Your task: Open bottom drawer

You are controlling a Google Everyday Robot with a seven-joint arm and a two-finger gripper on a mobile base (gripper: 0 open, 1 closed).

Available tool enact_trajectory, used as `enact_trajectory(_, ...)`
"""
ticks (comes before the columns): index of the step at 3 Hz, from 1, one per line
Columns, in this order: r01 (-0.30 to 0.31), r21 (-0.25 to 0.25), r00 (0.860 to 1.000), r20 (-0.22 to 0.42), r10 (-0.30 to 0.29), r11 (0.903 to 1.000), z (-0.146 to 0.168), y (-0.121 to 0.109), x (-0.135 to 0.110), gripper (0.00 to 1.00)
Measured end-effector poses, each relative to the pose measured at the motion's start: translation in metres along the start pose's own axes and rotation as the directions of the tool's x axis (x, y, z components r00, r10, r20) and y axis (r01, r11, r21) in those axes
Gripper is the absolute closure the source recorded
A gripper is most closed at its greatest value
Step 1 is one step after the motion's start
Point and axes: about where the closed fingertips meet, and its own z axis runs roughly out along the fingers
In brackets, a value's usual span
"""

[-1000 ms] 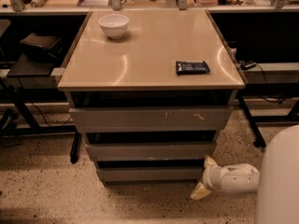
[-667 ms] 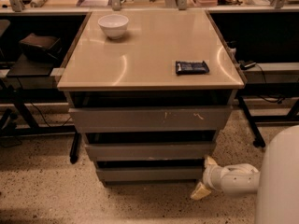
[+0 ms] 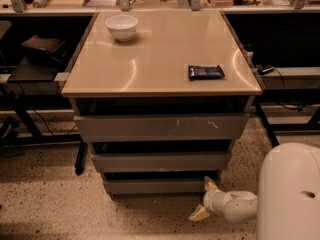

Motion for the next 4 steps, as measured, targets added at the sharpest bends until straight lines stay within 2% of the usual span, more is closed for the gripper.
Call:
enact_trajectory(1, -0.032, -0.052, 0.997, 0.067, 0.035, 0.9981, 0.057, 0.04, 0.009, 0.0)
enact_trajectory(2, -0.032, -0.052, 0.997, 0.067, 0.035, 0.9981, 0.057, 0.04, 0.009, 0.0)
enact_trajectory(3, -0.046, -0.018, 0.988, 0.144, 0.048, 0.9988, 0.087, 0.032, 0.006, 0.0)
enact_trajectory(4, -0.055, 0.035, 0.962, 0.268, 0.044, 0.9979, 0.125, 0.008, -0.002, 0.0)
